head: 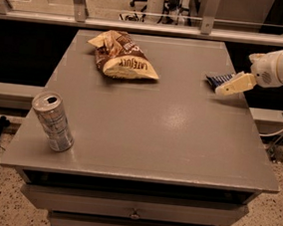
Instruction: Pick rxbar blueberry
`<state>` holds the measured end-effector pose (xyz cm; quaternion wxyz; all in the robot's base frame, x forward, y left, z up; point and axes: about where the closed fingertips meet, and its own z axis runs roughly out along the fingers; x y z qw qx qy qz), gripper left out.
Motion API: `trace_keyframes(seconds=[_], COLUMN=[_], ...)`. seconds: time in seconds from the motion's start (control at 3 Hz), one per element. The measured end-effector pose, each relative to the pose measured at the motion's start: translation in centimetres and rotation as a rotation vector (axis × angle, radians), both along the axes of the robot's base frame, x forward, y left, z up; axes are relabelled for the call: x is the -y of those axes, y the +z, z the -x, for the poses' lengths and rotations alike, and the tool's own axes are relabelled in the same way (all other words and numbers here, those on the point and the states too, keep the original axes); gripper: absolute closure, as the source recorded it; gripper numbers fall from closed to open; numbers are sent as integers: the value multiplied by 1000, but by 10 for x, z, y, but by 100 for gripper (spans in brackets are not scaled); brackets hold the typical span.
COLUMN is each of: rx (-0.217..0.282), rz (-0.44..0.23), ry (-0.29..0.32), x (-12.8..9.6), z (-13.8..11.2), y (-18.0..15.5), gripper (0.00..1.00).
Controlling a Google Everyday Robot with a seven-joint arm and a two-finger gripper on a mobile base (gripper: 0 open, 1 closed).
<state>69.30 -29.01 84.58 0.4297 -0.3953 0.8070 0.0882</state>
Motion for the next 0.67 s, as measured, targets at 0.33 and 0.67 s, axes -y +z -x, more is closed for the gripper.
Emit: trace_keyframes(seconds=[0.33,0.67], rx=[-21,-51], rz=[-78,-159], ry=[-27,-52], x=[-8,-15], z=[-5,-7], y=[-14,-23], gripper=[0,18])
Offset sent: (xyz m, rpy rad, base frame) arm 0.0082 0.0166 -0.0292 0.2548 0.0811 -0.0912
